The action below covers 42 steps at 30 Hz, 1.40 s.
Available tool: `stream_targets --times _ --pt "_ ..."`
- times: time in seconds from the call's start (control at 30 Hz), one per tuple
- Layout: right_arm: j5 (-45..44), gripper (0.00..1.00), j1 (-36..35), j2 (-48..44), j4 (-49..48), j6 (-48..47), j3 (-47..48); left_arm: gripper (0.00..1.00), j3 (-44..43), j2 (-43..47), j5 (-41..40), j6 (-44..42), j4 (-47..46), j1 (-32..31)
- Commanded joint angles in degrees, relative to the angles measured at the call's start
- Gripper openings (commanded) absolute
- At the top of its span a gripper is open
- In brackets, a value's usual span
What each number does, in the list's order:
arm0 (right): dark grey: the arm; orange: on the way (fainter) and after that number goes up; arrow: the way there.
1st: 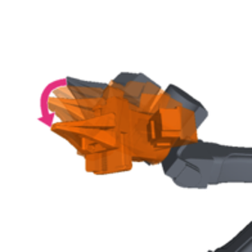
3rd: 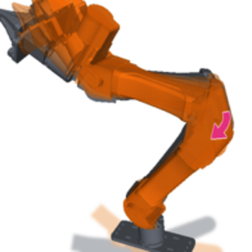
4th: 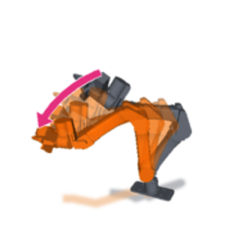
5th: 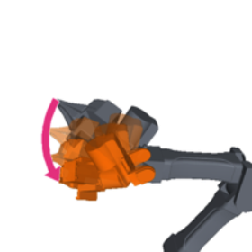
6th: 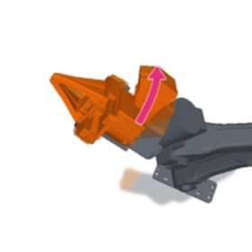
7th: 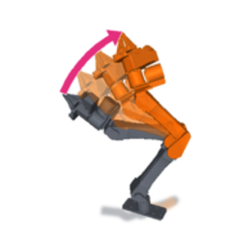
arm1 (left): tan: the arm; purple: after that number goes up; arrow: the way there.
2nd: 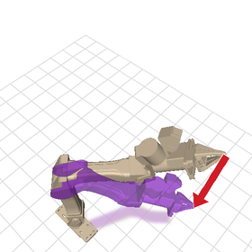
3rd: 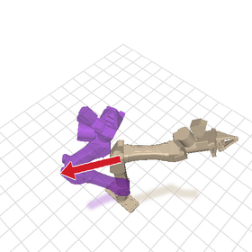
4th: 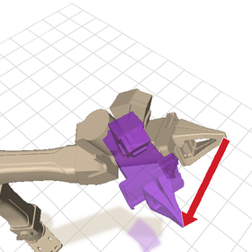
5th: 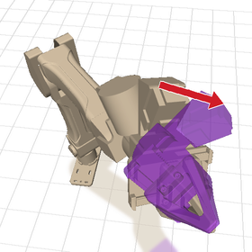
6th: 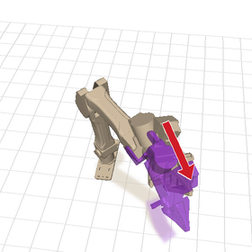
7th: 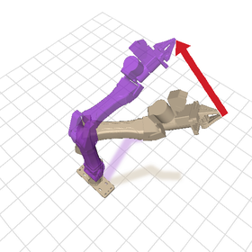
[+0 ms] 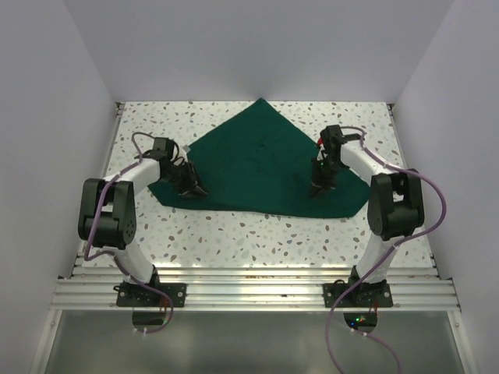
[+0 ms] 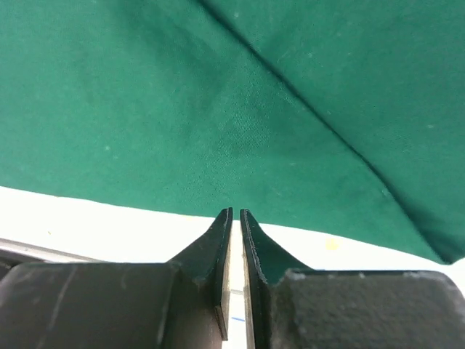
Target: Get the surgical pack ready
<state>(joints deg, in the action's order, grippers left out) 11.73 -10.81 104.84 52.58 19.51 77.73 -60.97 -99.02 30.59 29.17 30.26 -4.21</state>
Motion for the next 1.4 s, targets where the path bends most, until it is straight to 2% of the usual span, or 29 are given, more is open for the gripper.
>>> stream_targets --times 0.0,0.1,0.33,0.5,0.57,0.7,0.8,0.93,1.23,1.37 --pt "4.27 0.11 0.79 2.73 -2.91 1.67 -2.4 0.27 1.99 -1.52 6.57 3.44 -4.42 -0.54" --pt "2.34 0.1 0.96 4.84 -4.23 0.97 -3.55 0.26 3.57 -4.68 8.78 3.53 -6.09 -0.54" --pt "0.76 0.08 1.23 9.06 -5.12 -0.17 -4.44 0.25 4.28 -9.34 4.57 0.28 -3.9 1.64" --pt "-8.19 0.06 1.23 9.34 -0.91 -1.4 -1.71 0.25 4.47 -5.84 -0.86 -1.48 -0.22 7.98" --pt "-8.39 0.07 1.32 8.46 -0.55 -1.75 -1.27 0.26 2.88 -4.08 -2.19 -3.41 1.81 8.6" --pt "-4.79 0.07 1.23 7.4 -0.37 -1.67 -0.22 0.28 1.91 -0.04 1.74 -1.05 1.21 7.55" --pt "-2.94 0.07 1.23 7.66 -0.19 -1.67 0.49 0.29 0.42 1.81 2.28 3.16 0.07 1.69" --pt "-2.41 0.07 1.23 8.28 -0.28 -2.1 0.84 0.26 1.46 2.61 3.77 7.47 -4.59 -1.76" --pt "-2.23 0.07 1.23 8.1 -1.07 -2.02 0.66 0.2 6.3 -6.26 3.43 7.31 -9.52 0.25" --pt "-2.93 0.07 1.23 8.1 -1.25 -2.02 0.23 0.2 5.34 -6.8 1.77 4.68 -7.51 2.88"
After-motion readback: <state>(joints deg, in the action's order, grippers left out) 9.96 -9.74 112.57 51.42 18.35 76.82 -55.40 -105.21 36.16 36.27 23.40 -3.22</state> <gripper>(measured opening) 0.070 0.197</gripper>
